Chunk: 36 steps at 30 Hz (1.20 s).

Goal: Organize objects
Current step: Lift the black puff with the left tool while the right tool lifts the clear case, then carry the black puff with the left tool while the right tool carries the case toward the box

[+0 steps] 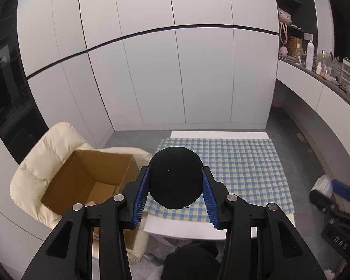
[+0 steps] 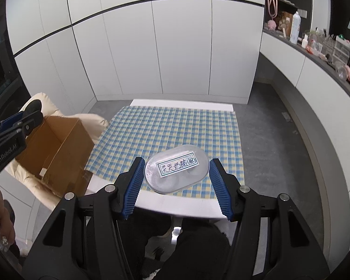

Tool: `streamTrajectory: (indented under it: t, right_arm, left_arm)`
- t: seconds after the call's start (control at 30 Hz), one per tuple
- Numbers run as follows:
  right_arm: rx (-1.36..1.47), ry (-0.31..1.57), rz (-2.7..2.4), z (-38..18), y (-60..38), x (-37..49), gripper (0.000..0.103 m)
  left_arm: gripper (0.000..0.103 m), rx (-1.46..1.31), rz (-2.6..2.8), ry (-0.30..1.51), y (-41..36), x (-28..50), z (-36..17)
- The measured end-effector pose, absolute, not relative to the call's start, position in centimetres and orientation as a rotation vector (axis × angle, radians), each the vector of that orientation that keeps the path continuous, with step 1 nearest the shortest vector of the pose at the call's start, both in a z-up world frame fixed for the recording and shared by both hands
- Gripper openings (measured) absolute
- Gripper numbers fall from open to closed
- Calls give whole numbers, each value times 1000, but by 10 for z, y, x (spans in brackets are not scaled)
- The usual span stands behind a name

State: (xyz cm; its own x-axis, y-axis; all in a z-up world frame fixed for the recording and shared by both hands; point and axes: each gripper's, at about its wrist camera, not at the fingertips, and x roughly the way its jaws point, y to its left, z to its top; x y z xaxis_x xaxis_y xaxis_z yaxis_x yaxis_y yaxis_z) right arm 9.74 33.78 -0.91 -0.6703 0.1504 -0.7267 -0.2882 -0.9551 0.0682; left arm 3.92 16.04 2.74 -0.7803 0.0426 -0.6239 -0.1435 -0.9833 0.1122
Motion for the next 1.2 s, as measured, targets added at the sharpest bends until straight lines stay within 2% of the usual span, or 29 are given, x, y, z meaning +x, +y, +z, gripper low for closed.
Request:
streamTrajectory:
  t: [0.33, 0.87, 1.2]
  right_arm:
    - [-1173, 271, 2660, -29, 330, 125, 60]
    - [-1203, 284, 2656, -41, 324, 161, 60]
    - [-1247, 326, 2636, -55, 325, 171, 60]
  left_arm:
    - [44, -996, 2824, 223, 156, 68, 22]
    - [44, -1081, 2820, 275, 135, 101, -20]
    - [44, -1074, 2787, 287, 137, 109, -19]
